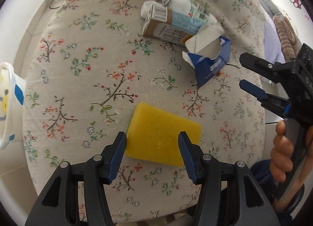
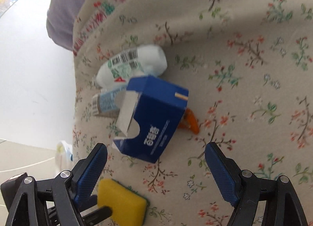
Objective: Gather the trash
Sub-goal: 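Grasp the yellow sponge with the left gripper while the right gripper grasps the blue box, then carry the sponge and blue box to the wastebasket and release both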
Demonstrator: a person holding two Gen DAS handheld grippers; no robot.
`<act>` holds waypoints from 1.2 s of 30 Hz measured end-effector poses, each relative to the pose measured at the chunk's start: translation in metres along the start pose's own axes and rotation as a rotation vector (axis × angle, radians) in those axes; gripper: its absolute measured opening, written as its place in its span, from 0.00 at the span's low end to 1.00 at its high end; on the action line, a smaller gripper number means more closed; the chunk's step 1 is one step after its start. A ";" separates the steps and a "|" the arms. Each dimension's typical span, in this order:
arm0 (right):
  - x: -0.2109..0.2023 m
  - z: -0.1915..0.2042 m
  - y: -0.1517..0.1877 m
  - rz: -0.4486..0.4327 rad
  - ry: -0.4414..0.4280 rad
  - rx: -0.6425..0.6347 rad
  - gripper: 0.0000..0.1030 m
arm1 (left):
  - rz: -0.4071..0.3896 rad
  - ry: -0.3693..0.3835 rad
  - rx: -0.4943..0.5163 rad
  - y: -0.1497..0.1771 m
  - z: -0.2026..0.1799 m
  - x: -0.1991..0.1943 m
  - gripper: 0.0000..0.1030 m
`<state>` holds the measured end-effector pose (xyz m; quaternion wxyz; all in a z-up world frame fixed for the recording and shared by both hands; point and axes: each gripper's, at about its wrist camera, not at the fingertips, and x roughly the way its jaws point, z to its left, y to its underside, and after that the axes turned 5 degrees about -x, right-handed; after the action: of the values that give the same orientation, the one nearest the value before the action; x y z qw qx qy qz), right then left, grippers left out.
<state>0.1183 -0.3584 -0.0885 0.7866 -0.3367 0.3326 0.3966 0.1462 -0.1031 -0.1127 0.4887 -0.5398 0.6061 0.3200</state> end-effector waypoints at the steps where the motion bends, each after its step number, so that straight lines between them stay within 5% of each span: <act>1: 0.003 0.001 0.001 0.004 0.003 0.003 0.83 | -0.005 -0.007 0.006 0.000 -0.001 0.003 0.56; 12: 0.028 0.004 0.002 0.001 -0.003 0.048 0.83 | -0.040 0.025 -0.010 0.000 0.003 -0.003 0.23; 16: 0.038 0.003 0.003 -0.010 0.000 0.082 0.70 | -0.051 0.042 -0.013 0.003 0.007 -0.011 0.22; 19: 0.043 0.002 0.003 -0.017 0.001 0.095 0.42 | -0.063 0.059 -0.016 0.004 0.010 -0.020 0.21; 31: 0.015 0.033 0.008 -0.114 0.003 -0.022 0.40 | -0.146 0.100 -0.062 0.002 0.040 -0.068 0.21; 36: 0.004 0.038 0.006 -0.161 0.021 -0.061 0.40 | -0.240 0.029 -0.115 -0.010 0.068 -0.102 0.21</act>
<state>0.1250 -0.3242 -0.0725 0.8017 -0.3904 0.3006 0.3385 0.1668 -0.0083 -0.0373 0.4832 -0.6400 0.5248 0.2856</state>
